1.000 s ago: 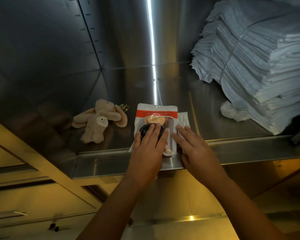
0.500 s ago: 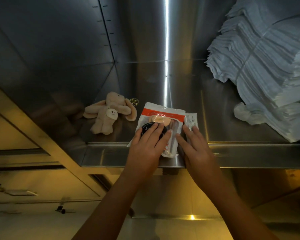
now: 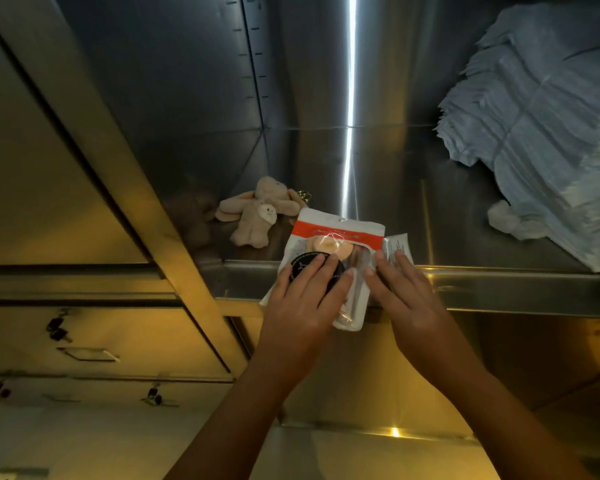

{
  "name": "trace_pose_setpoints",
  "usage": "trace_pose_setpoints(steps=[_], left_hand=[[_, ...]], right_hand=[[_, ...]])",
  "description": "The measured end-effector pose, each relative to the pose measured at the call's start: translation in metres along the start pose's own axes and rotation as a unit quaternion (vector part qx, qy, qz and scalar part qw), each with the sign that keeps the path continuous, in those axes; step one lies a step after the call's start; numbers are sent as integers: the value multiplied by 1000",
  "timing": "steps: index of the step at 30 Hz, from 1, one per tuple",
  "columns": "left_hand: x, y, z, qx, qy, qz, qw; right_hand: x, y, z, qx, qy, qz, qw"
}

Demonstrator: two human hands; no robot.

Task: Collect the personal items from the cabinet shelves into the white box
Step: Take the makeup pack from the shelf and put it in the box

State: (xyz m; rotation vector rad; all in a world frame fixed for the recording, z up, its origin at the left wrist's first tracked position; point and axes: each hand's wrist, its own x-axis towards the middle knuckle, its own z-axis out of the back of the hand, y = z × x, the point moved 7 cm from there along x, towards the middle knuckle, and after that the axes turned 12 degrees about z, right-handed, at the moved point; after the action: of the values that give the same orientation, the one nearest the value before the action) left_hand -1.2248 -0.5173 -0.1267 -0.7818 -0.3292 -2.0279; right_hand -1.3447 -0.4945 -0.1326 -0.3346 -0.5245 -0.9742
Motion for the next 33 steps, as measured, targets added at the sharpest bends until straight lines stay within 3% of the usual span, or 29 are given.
trace_pose_setpoints(steps=[9,21,33], left_hand=[[-58,4,62,25,-40,37,998],[-159,36,149,85,-75,150,982],[-280,98,236,200,-84,327,920]], right_hand=[[-13,64,24,0,-13,57,998],[-23,173,36,61,-40,175,982],[20,331,19,198,-47,357,912]])
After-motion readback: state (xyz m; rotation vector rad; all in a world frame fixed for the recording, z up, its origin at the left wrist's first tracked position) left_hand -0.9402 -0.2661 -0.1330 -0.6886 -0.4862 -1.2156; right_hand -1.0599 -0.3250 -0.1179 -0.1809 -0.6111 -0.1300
